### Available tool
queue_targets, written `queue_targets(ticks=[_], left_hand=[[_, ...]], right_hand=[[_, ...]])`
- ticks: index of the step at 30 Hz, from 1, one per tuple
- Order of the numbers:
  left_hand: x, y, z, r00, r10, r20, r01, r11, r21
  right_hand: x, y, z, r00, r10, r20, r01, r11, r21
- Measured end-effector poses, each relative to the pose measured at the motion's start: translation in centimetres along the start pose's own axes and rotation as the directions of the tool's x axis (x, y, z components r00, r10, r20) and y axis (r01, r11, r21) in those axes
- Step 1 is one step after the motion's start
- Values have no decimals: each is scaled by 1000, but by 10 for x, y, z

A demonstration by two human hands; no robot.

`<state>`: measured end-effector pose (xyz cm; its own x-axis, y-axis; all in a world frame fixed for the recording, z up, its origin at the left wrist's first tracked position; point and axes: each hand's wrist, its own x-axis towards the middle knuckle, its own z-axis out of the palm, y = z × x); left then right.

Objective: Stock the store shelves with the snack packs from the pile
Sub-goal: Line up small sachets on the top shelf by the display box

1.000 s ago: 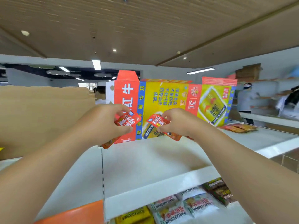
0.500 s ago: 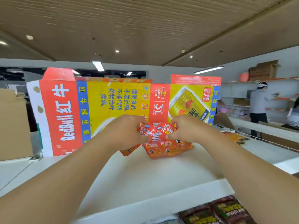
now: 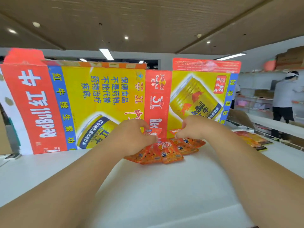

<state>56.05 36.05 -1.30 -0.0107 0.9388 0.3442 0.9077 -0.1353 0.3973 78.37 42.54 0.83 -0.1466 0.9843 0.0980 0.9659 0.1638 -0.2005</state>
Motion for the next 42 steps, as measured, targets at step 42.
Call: queue_targets(ticks=[42], left_hand=[[-14, 16, 14, 996, -76, -55, 80, 994, 74]], right_hand=[[14, 21, 24, 999, 19, 45, -22, 998, 62]])
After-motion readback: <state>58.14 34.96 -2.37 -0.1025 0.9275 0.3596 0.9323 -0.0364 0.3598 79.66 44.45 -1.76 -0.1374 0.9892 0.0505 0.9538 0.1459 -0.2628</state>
